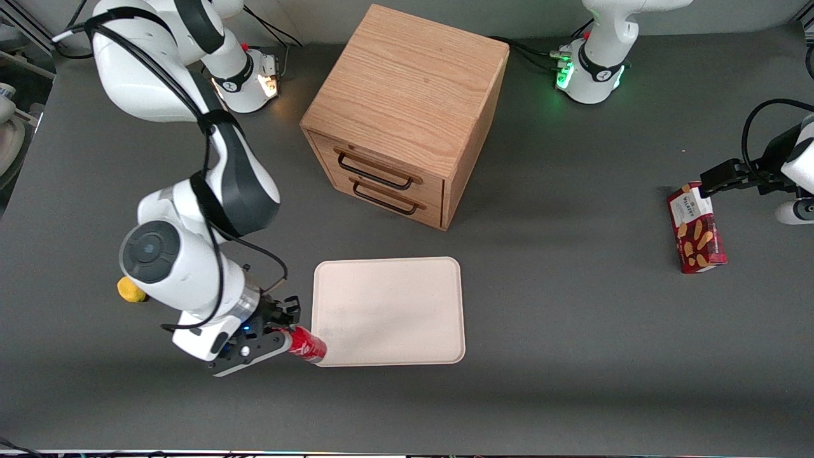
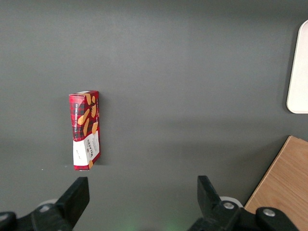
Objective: Place coke bottle on tray
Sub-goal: 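Lift the bottle and carry it with the right gripper to the white tray, then lower the bottle onto the tray corner and open the right gripper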
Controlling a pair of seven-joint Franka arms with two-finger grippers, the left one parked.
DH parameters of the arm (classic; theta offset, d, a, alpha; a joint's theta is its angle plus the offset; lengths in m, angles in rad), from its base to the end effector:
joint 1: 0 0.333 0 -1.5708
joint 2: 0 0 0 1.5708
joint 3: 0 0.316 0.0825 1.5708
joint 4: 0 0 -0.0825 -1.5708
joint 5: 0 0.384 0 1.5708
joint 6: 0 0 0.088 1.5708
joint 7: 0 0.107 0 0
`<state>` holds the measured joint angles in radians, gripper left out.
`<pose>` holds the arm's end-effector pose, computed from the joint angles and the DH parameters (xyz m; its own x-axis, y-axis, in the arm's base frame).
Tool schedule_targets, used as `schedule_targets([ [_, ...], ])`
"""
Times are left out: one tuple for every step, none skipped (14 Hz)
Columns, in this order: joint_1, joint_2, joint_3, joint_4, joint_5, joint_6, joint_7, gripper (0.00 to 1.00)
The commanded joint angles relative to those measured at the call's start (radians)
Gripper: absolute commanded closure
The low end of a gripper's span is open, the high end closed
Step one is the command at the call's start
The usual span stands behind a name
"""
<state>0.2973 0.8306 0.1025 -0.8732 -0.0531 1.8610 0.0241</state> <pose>0.7359 0.2706 0.4257 0.9290 0.3342 0.1588 0.3425 -0.9392 -0.0268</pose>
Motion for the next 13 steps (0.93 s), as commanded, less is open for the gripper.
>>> schedule_targets([
  [0.013, 0.047, 0.008, 0.049, -0.030, 0.004, 0.034, 1.00],
  [0.017, 0.054, 0.009, 0.046, -0.040, 0.004, 0.036, 1.00],
  [0.028, 0.058, 0.011, 0.040, -0.065, 0.004, 0.045, 1.00],
  [0.029, 0.058, 0.011, 0.027, -0.077, 0.004, 0.059, 1.00],
  [0.029, 0.059, 0.011, 0.016, -0.077, 0.004, 0.077, 1.00],
  [0.029, 0.065, 0.013, 0.011, -0.076, 0.004, 0.089, 1.00],
  [0.029, 0.074, 0.013, 0.010, -0.076, 0.004, 0.102, 1.00],
  [0.029, 0.079, 0.013, 0.008, -0.074, 0.009, 0.120, 1.00],
  [0.031, 0.085, 0.013, 0.008, -0.074, 0.021, 0.128, 1.00],
  [0.034, 0.085, 0.013, 0.002, -0.074, 0.023, 0.137, 1.00],
  [0.032, 0.087, 0.013, -0.004, -0.073, 0.023, 0.151, 0.99],
  [0.034, 0.087, 0.013, -0.007, -0.071, 0.023, 0.160, 0.92],
  [0.032, 0.087, 0.013, -0.015, -0.071, 0.023, 0.174, 0.87],
])
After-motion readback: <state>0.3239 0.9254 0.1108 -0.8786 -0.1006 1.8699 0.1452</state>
